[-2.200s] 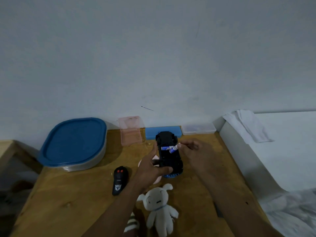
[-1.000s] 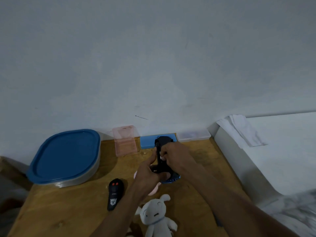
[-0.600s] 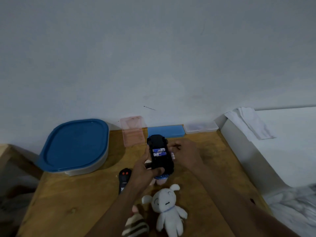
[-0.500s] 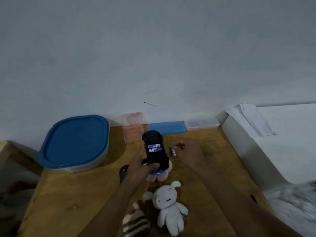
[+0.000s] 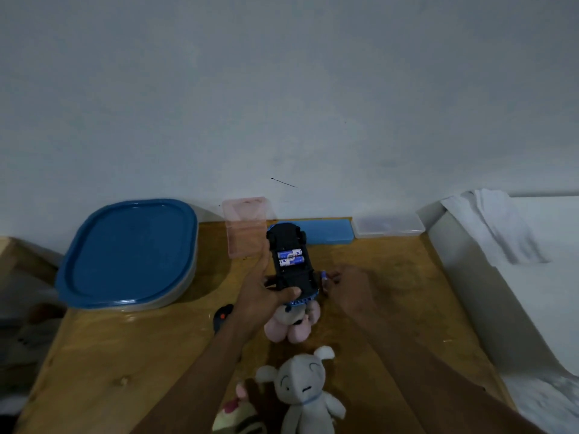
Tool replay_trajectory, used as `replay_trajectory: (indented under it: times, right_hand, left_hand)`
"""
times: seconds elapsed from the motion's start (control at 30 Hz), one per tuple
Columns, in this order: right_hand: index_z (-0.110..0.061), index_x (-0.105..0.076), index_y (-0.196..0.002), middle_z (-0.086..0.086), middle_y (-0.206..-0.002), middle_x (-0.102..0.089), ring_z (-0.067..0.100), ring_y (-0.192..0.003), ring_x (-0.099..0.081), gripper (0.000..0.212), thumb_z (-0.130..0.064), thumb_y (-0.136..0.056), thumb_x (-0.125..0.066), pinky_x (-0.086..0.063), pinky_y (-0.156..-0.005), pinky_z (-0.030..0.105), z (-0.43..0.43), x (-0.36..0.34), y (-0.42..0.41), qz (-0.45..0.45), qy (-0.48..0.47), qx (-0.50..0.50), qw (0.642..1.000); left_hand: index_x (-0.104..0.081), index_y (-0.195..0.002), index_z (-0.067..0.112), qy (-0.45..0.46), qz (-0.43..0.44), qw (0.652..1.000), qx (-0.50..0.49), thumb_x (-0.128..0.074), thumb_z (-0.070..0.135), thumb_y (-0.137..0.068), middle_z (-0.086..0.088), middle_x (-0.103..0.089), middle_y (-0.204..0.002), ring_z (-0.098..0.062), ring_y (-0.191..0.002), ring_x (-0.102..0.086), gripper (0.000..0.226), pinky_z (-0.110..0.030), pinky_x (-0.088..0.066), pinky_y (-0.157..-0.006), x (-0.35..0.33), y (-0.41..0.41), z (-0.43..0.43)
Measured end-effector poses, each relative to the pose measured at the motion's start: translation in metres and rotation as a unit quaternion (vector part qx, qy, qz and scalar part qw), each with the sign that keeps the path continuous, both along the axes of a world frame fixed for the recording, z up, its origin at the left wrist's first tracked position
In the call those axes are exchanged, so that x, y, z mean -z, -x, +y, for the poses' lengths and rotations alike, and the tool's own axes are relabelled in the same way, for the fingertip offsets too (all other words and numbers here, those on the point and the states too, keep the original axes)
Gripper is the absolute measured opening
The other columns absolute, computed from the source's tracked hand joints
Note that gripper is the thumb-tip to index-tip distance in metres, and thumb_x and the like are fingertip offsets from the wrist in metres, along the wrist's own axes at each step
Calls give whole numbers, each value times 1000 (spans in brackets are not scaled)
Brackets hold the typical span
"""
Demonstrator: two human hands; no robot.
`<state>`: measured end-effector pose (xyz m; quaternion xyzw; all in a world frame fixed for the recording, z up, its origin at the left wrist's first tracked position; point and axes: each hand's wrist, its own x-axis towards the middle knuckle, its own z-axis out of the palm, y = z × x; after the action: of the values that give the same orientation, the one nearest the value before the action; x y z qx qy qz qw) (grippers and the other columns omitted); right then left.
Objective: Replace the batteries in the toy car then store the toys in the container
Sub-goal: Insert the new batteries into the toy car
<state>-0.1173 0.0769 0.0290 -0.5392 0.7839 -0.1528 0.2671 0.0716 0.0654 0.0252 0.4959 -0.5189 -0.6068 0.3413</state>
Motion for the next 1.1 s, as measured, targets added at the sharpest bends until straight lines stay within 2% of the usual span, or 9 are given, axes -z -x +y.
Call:
replay_trajectory:
  times: [0.13, 0.3, 0.43, 0.5, 0.6, 0.73, 0.87, 0.97, 1.1]
  right_hand:
    - [-11, -66, -98, 2, -88, -66, 12, -78, -58, 12, -19, -93, -59, -46, -63, 22, -15, 11, 4, 14, -43, -7, 999]
    - [-15, -64, -96, -2, -83, -58, 7, -71, -47, 9, -20, -90, -62, -24, -48, 11, -24, 11, 8, 35, -55, -37, 997]
    - [-16, -65, -95, -9, -75, -53, 3, -64, -45, 8, -22, -91, -62, -23, -47, 12, -26, 8, 11, 24, -60, -34, 997]
    - [-18, -66, -95, -10, -74, -56, 0, -63, -46, 7, -22, -92, -61, -29, -49, 12, -25, 6, 11, -3, -63, -21, 998]
    - [-19, -69, -95, 0, -90, -70, 8, -73, -60, 9, -20, -91, -61, -50, -63, 21, -18, -2, 11, -82, -43, 32, 995]
    - [-12, -68, -108, 4, -108, -69, 16, -93, -64, 21, -16, -88, -65, -53, -79, 28, -1, -23, 19, -144, 23, 113, 983]
    - [-13, -63, -94, 2, -91, -67, 7, -77, -60, 18, -12, -80, -74, -45, -54, 12, 22, -59, 26, -228, 114, 192, 948]
    - [-15, -58, -90, 5, -91, -68, 15, -77, -66, 23, -15, -78, -78, -47, -51, 12, 44, -83, 26, -284, 185, 234, 911]
    - [-7, -63, -92, 8, -82, -72, 9, -59, -65, 22, -20, -80, -76, -43, -45, 7, 68, -101, 24, -295, 218, 249, 897]
  left_hand:
    - [-21, -152, 33, -5, -1, 1000, -19, -78, -7, -73, -1, -69, -120, -13, -102, -69, 106, -26, -58, -75, 7, 7, -11]
    - [-20, -153, 29, -23, 8, 999, -22, -77, -7, -74, 0, -70, -118, -13, -102, -69, 104, -25, -58, -75, 9, 13, -14]
    - [-23, -151, 38, -21, -1, 1000, -22, -82, -1, -71, -2, -68, -121, -19, -108, -67, 106, -39, -59, -83, 9, 15, -16]
    - [-23, -150, 40, -24, -4, 999, -20, -83, 0, -71, 1, -68, -121, -18, -109, -66, 107, -44, -58, -85, 6, 15, -15]
    - [-20, -151, 40, -20, 1, 1000, -15, -82, -2, -71, 3, -69, -119, -13, -106, -67, 110, -41, -59, -84, 0, 14, -11]
    - [-20, -151, 41, -2, 12, 1000, -3, -81, -3, -71, 1, -67, -121, -11, -105, -67, 110, -37, -60, -82, -12, 14, -2]
    - [-22, -151, 40, 25, 25, 999, 13, -81, -2, -71, 5, -66, -124, -11, -104, -67, 109, -33, -60, -79, -25, 16, 10]
    - [-21, -150, 43, 31, 39, 998, 34, -81, -2, -72, 3, -69, -118, -7, -100, -69, 108, -30, -60, -77, -33, 20, 21]
    - [-18, -149, 47, 13, 58, 997, 47, -79, 0, -75, -2, -70, -112, -7, -96, -70, 107, -22, -57, -69, -39, 28, 37]
